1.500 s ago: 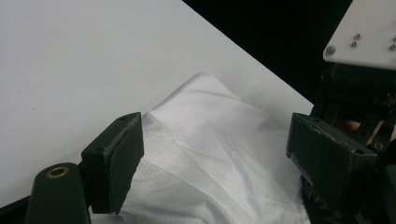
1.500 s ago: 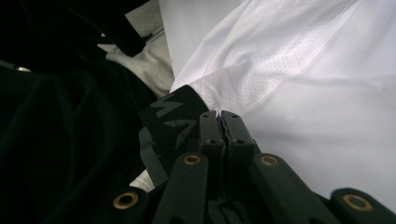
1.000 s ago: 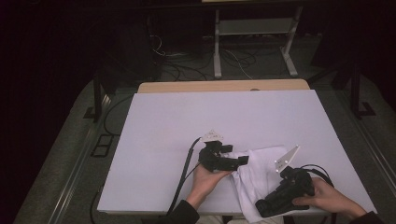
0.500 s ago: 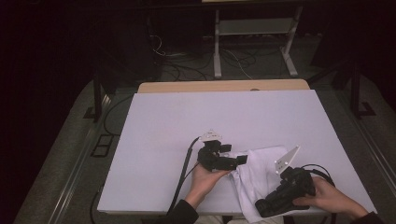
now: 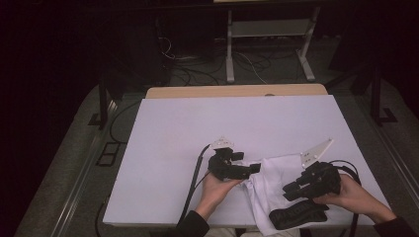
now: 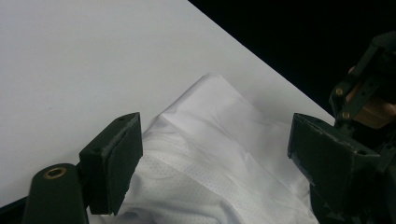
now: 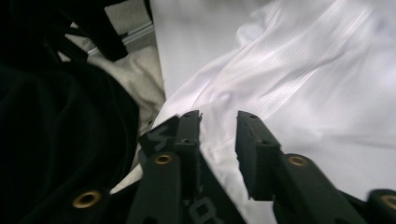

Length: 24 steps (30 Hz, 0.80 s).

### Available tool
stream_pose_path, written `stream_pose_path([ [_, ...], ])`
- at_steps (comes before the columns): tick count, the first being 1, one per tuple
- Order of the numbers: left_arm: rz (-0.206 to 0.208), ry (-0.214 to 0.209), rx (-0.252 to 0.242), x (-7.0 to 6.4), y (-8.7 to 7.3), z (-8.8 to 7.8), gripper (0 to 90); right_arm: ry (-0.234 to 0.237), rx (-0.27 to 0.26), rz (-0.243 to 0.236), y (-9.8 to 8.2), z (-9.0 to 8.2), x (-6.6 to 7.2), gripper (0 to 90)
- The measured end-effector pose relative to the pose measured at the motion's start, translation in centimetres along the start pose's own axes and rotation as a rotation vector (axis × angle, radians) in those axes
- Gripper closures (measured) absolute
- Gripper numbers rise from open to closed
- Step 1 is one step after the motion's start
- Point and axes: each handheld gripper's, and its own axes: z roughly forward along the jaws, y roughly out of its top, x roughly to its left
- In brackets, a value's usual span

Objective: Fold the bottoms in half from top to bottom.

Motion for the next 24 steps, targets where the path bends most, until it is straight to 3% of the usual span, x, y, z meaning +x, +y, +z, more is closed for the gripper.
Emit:
stream_pose_path([
  [4,-0.011,-0.002,-0.005,0.1,0.0,0.0,16.9,-0.018,-0.018,0.006,0.5,-0.4,-0.5,54.6],
  [11,-0.020,0.006,-0.004,0.4,0.1,-0.1,16.9,-0.032,-0.087,0.073,0.9,-1.2,-2.1,38.4],
  [19,-0.025,0.019,0.006,0.8,0.0,0.0,16.8,-0.070,-0.148,0.132,0.5,-2.2,-4.1,13.7],
  [24,-0.022,0.034,0.020,1.1,-0.2,-0.1,16.5,-0.113,-0.177,0.158,0.2,-2.7,-5.3,10.8],
])
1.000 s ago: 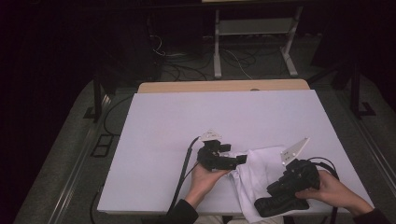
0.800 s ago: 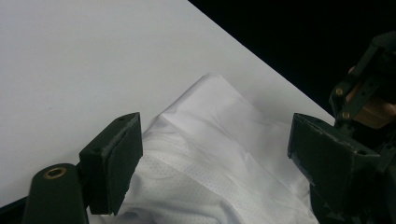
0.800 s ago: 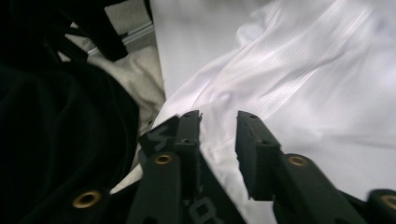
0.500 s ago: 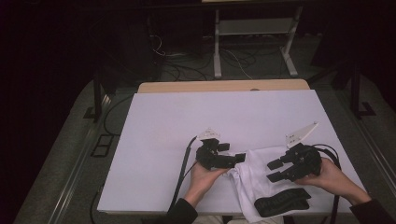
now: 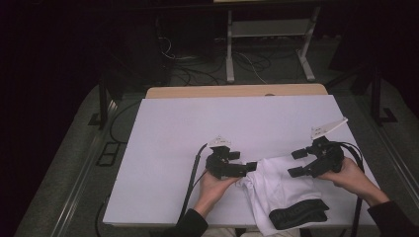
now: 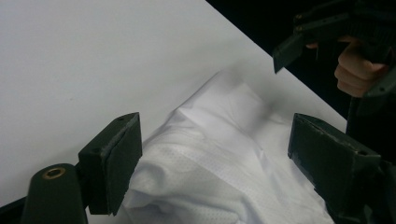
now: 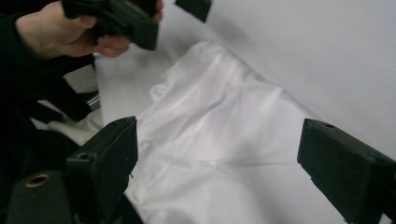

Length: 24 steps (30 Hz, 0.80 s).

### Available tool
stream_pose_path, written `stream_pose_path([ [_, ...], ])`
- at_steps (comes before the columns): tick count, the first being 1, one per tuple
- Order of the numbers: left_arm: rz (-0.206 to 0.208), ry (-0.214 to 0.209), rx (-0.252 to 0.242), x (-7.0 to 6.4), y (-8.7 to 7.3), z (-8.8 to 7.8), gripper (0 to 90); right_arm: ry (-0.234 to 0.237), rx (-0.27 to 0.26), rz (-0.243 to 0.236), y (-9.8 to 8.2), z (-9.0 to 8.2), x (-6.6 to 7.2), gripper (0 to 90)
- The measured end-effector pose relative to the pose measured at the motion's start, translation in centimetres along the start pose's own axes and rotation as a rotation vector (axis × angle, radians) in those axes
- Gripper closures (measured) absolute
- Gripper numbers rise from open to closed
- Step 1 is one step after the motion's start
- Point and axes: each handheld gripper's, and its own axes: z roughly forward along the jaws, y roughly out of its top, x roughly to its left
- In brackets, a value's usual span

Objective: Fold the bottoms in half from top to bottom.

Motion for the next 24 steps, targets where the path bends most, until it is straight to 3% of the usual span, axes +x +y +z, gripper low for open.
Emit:
stream_pose_path([
  [12,-0.015,0.033,0.024,1.0,-0.3,-0.1,16.5,-0.086,-0.028,0.080,-0.5,-0.3,-3.8,11.6],
  [24,-0.020,0.050,0.089,1.9,-0.6,0.4,15.4,-0.144,0.001,0.134,-1.4,0.3,-6.4,13.5],
])
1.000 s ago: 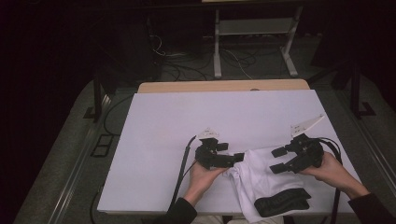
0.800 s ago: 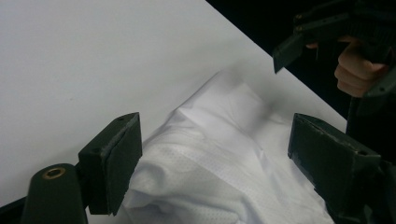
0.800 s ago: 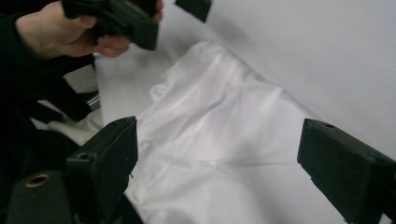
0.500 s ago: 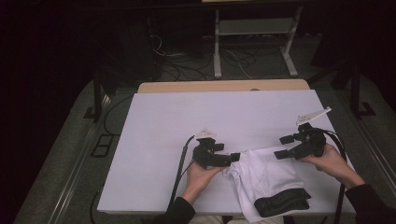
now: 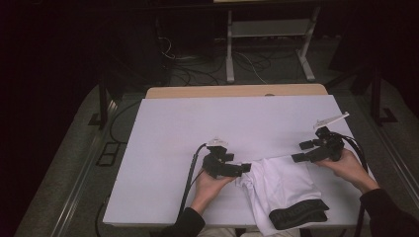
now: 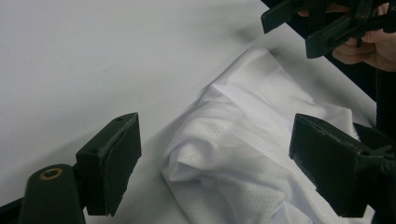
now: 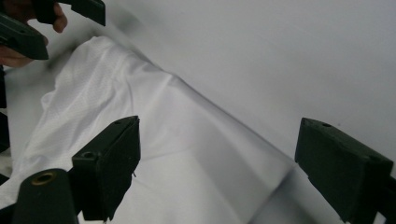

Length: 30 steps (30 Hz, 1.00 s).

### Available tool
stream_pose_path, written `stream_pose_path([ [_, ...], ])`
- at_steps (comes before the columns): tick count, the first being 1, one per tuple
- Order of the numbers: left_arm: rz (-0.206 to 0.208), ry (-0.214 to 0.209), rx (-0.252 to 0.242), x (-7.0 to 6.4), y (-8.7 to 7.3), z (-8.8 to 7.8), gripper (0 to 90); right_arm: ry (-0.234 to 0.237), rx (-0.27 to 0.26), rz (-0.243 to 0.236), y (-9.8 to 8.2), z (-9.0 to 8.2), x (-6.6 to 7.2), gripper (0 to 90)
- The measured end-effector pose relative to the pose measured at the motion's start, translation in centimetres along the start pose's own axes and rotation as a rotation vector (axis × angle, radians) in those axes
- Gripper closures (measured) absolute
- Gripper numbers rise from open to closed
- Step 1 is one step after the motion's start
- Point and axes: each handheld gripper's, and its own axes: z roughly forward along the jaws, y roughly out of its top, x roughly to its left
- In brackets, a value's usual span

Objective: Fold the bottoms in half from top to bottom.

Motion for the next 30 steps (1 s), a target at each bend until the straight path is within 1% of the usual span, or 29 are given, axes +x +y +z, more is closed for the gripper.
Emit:
stream_pose_path([
  [4,-0.032,-0.019,0.026,0.4,-0.1,0.3,15.2,-0.015,0.014,0.014,-0.3,0.3,-0.7,14.6],
  [7,-0.047,-0.037,0.043,0.6,-0.2,0.6,15.2,-0.022,0.023,0.023,-0.5,0.4,-1.2,17.5],
  [8,-0.047,-0.041,0.050,0.6,-0.2,0.7,15.2,-0.021,0.026,0.027,-0.6,0.4,-1.4,18.9],
  [10,-0.054,-0.053,0.059,0.7,-0.2,0.8,15.2,-0.023,0.032,0.025,-0.7,0.5,-1.7,23.6],
  [12,-0.061,-0.063,0.065,0.7,-0.3,1.0,15.8,-0.013,0.038,0.024,-0.9,0.6,-1.8,28.9],
  [17,-0.079,-0.093,0.083,1.0,-0.4,1.3,20.1,-0.015,0.052,0.020,-1.1,0.9,-2.2,38.8],
  [19,-0.086,-0.104,0.092,1.0,-0.4,1.4,24.2,-0.029,0.058,0.017,-1.2,1.0,-2.2,44.3],
  [20,-0.083,-0.106,0.095,1.0,-0.4,1.5,25.9,-0.031,0.060,0.014,-1.2,1.1,-2.2,46.3],
  [21,-0.086,-0.108,0.096,1.0,-0.4,1.5,28.6,-0.038,0.058,0.005,-1.3,1.1,-2.1,49.1],
  [24,-0.087,-0.104,0.102,1.1,-0.4,1.7,37.1,-0.060,0.053,0.001,-1.2,1.2,-2.1,58.1],
  [25,-0.091,-0.099,0.104,1.1,-0.5,1.7,40.6,-0.063,0.051,-0.002,-1.2,1.2,-2.0,60.2],
  [27,-0.107,-0.111,0.104,1.3,-0.5,1.8,48.7,-0.076,0.051,-0.011,-1.2,1.2,-1.9,63.4],
  [28,-0.109,-0.118,0.106,1.3,-0.5,1.8,52.3,-0.082,0.052,-0.016,-1.2,1.2,-1.8,67.1],
  [30,-0.106,-0.115,0.104,1.3,-0.5,1.8,61.1,-0.082,0.050,-0.015,-1.2,1.2,-1.8,72.4],
])
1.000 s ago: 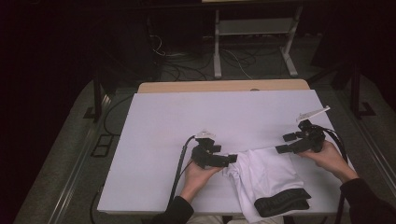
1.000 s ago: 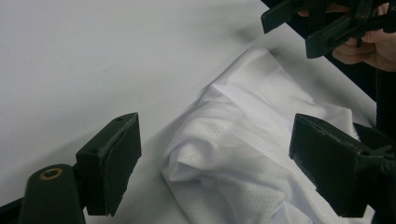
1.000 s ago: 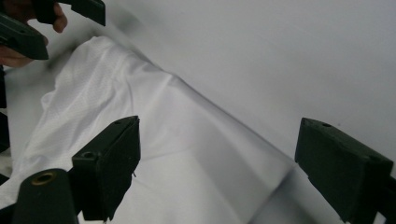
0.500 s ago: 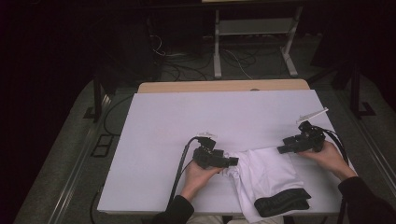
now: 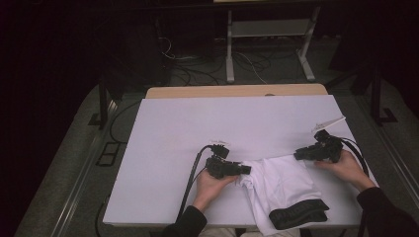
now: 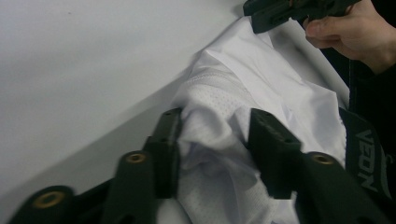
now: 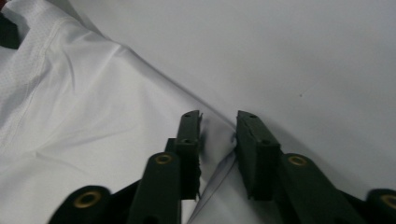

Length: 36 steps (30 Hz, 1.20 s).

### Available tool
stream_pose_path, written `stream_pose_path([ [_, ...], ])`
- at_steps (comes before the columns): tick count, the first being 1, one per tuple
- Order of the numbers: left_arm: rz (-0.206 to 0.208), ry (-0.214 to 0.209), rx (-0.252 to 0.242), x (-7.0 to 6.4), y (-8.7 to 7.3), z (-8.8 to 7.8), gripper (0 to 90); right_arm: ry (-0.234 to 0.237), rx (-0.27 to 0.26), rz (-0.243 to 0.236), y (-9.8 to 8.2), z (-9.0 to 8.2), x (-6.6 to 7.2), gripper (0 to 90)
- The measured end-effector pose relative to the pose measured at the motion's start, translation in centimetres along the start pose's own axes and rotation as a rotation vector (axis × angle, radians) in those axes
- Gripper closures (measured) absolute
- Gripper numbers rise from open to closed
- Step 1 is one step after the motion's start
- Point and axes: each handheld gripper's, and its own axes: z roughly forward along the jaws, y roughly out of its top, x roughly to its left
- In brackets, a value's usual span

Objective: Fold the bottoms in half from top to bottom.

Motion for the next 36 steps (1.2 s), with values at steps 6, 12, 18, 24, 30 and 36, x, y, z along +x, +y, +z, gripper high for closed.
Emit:
stream_pose_path([
  [6,0.022,0.011,-0.006,-0.1,0.0,0.2,82.7,0.001,0.008,-0.005,0.1,0.2,0.2,83.6],
  [12,0.085,0.056,-0.048,-0.7,0.1,-0.4,85.1,0.012,-0.011,0.012,0.2,-0.2,0.3,84.7],
  [18,0.101,0.086,-0.069,-0.7,0.3,-1.4,85.3,0.009,-0.047,0.027,0.9,-0.6,0.7,84.8],
  [24,0.104,0.102,-0.074,-0.3,0.5,-2.4,85.4,-0.005,-0.068,0.036,1.8,-0.4,1.3,84.8],
  [30,0.127,0.122,-0.060,-0.1,1.1,-3.6,85.3,-0.016,-0.072,0.034,3.1,0.2,1.8,84.7],
  [36,0.137,0.139,-0.046,0.4,1.7,-4.7,85.3,-0.016,-0.074,0.028,4.2,0.9,2.1,84.7],
])
